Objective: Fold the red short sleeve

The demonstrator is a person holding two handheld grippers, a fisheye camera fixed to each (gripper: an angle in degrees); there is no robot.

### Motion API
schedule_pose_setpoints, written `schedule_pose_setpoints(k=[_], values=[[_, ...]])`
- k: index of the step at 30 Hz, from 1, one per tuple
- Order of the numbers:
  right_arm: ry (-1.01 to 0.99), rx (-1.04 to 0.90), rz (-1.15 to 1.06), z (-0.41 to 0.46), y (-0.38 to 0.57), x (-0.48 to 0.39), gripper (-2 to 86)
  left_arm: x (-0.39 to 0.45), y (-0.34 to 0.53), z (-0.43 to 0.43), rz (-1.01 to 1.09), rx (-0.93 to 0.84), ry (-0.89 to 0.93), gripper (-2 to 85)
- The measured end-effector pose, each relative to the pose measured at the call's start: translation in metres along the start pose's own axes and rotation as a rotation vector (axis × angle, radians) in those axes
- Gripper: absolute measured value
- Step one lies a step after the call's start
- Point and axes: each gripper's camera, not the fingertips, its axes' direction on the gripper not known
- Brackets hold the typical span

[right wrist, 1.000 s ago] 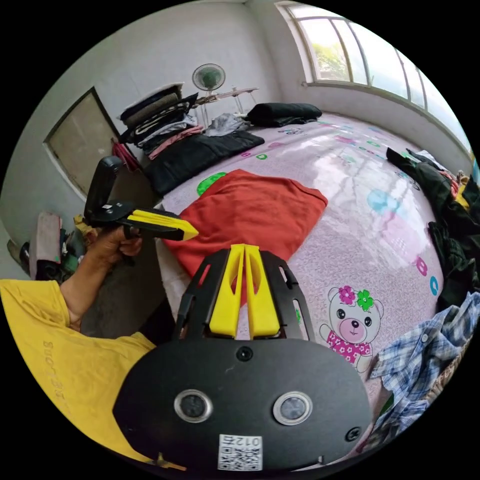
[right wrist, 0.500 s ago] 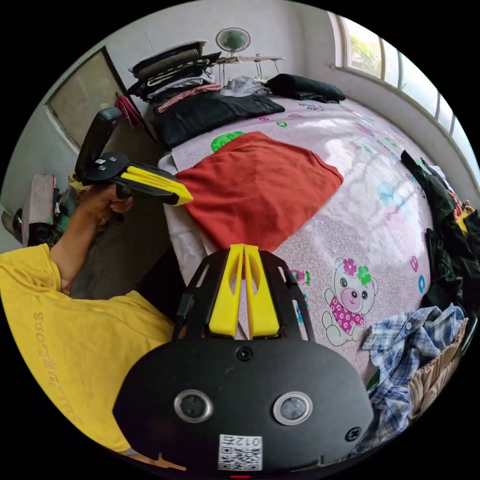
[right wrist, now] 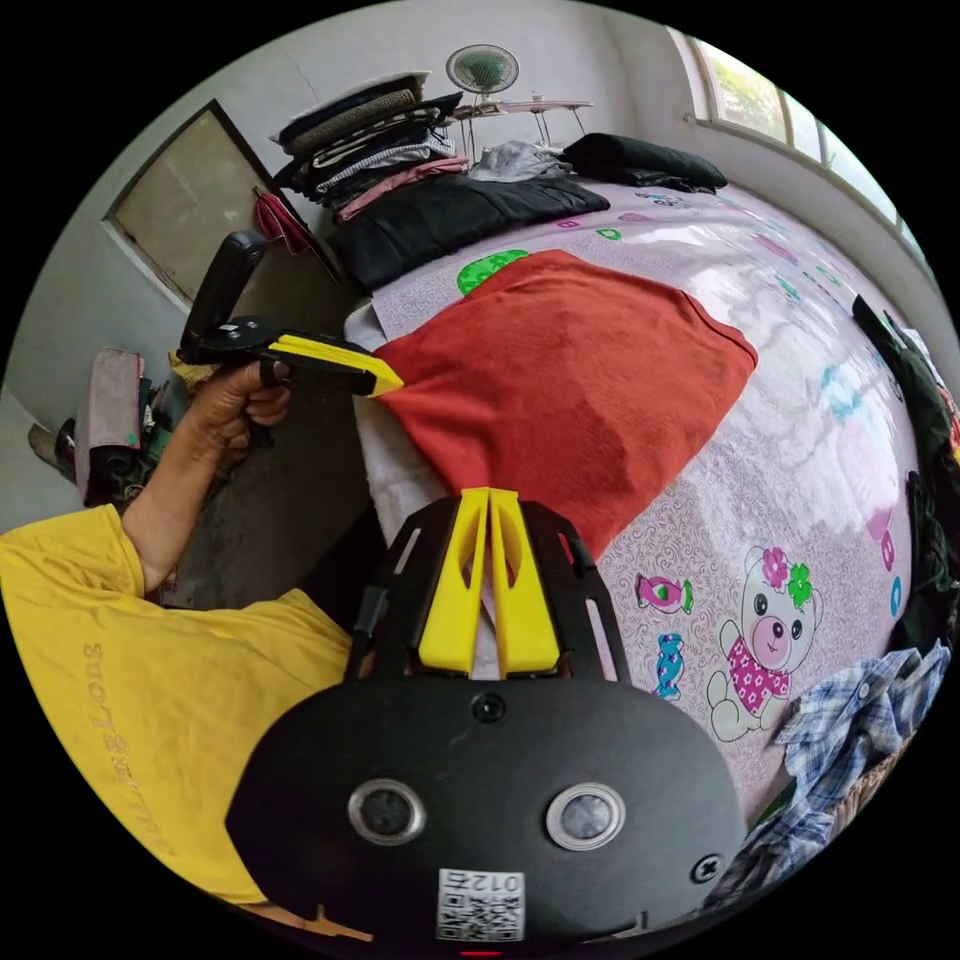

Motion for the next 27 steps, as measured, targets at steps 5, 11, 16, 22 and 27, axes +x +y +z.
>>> schedule_pose_setpoints(k=[5,11,16,22,27], values=[[0.016,0.08,-0.005,-0.007,-0.012,-0.006,0.7,0.009,-0.012,-0.028,0.001,0.073,-0.1,0.2],[-0.044,0.035,0.058,0.026,-0.023,-0.005,0.8,0.001,-0.035,-0.007,-0.029,-0.01,-0.139,0.1],[-0.044,0.049,-0.029,0.02,0.001,-0.015,0.7,-0.019,-0.007,-0.018,-0.125,0.051,-0.065,0.1],[0.011,0.139,0.01,-0.017,0.025,0.006,0.6,0.006,0.009,-0.051,-0.111,0.196,-0.066,0.3],[-0.028,0.106,0.093,-0.009,0.031,0.032,0.7,0.062,-0.011,-0.017,0.102,0.092,0.051,0.2]])
